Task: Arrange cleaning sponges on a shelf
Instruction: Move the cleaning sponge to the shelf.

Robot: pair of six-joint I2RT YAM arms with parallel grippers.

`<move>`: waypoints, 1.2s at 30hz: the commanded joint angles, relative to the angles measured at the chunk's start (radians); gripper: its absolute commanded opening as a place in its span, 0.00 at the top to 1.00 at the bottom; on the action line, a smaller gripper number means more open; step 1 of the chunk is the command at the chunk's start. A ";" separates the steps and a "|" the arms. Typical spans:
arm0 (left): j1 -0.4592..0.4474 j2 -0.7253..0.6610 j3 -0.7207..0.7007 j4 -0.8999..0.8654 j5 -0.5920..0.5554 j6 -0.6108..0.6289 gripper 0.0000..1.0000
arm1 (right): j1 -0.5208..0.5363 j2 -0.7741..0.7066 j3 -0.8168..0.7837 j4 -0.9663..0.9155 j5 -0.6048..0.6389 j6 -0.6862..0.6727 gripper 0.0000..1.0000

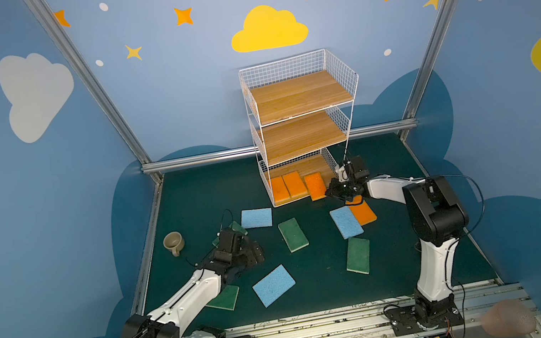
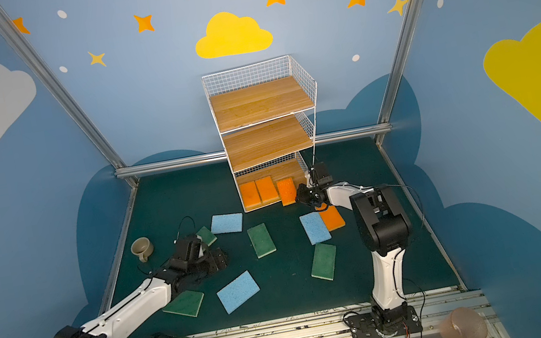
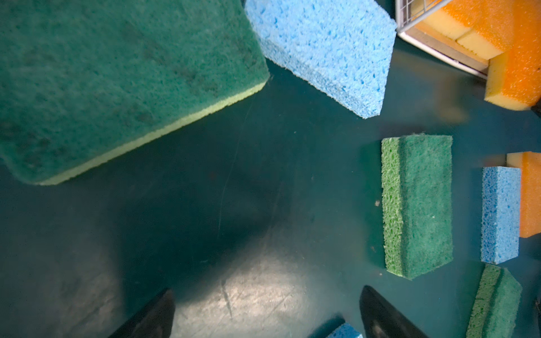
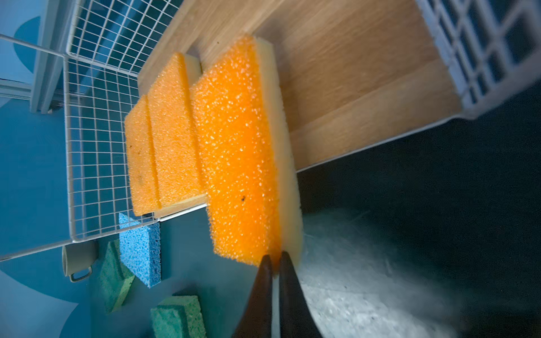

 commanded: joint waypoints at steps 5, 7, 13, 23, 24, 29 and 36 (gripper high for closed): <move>-0.002 0.014 0.017 -0.005 0.001 0.015 0.02 | -0.008 0.013 0.071 0.028 -0.003 0.004 0.89; -0.002 0.018 0.019 -0.004 0.002 0.016 0.02 | -0.010 0.024 0.085 0.018 -0.007 0.000 0.81; -0.002 0.014 0.023 -0.013 0.005 0.022 0.02 | -0.012 0.016 0.094 0.001 -0.007 -0.008 0.55; -0.002 -0.019 0.005 -0.004 0.007 0.024 0.02 | 0.000 -0.098 -0.106 0.111 -0.050 0.061 0.92; -0.002 -0.017 0.000 0.003 0.011 0.022 0.02 | 0.002 -0.107 -0.141 0.151 -0.058 0.086 0.97; -0.001 -0.027 -0.018 0.016 0.024 0.021 0.02 | 0.019 -0.132 -0.262 0.317 -0.054 0.201 1.00; -0.001 -0.065 -0.047 0.035 0.030 0.013 0.02 | 0.043 -0.082 -0.316 0.489 -0.032 0.366 1.00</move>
